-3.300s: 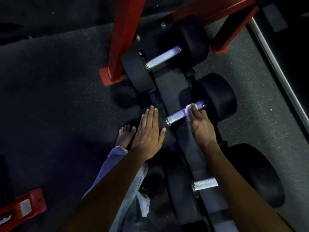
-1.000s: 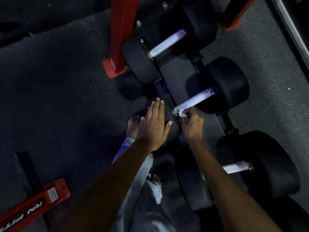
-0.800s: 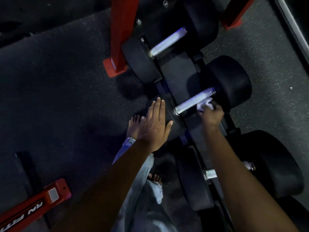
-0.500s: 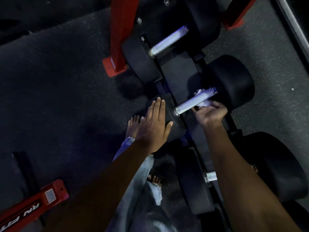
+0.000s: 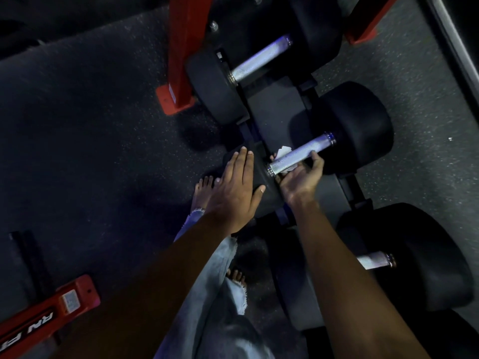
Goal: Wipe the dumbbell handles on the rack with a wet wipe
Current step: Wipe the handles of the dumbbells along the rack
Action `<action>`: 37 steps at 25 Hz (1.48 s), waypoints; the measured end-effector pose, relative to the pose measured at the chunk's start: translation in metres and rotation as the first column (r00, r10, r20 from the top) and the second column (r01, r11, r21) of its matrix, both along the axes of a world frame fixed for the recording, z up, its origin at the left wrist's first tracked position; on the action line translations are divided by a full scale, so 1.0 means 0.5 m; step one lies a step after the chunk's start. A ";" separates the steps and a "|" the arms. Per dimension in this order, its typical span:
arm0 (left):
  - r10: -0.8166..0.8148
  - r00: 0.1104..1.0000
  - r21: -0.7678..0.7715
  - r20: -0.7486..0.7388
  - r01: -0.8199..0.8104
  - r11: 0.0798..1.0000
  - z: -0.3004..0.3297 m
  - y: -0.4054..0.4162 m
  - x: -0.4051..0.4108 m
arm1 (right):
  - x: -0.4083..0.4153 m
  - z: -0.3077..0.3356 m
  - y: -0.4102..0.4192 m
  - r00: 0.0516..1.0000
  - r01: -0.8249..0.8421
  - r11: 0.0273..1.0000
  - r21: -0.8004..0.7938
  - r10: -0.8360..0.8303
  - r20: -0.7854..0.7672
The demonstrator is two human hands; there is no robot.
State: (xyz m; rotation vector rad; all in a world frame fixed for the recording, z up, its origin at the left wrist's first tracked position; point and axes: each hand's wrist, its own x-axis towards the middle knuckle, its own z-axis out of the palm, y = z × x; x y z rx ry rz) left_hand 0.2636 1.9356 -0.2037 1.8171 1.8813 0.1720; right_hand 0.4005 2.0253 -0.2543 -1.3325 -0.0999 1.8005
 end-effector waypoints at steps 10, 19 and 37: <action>-0.020 0.999 0.031 0.041 0.019 0.999 0.040 -0.058 0.038 | 0.032 0.071 -0.058 0.384 -0.391 0.905 -0.166 0.324 0.864; -0.114 0.991 0.013 0.069 0.114 0.993 0.137 -0.142 0.125 | 0.138 0.236 -0.181 0.128 -0.612 0.784 -0.102 0.226 0.966; -0.151 0.988 -0.042 0.031 0.152 0.987 0.061 -0.339 0.287 | 0.323 0.157 -0.424 -0.467 -0.878 0.088 -0.470 0.054 0.883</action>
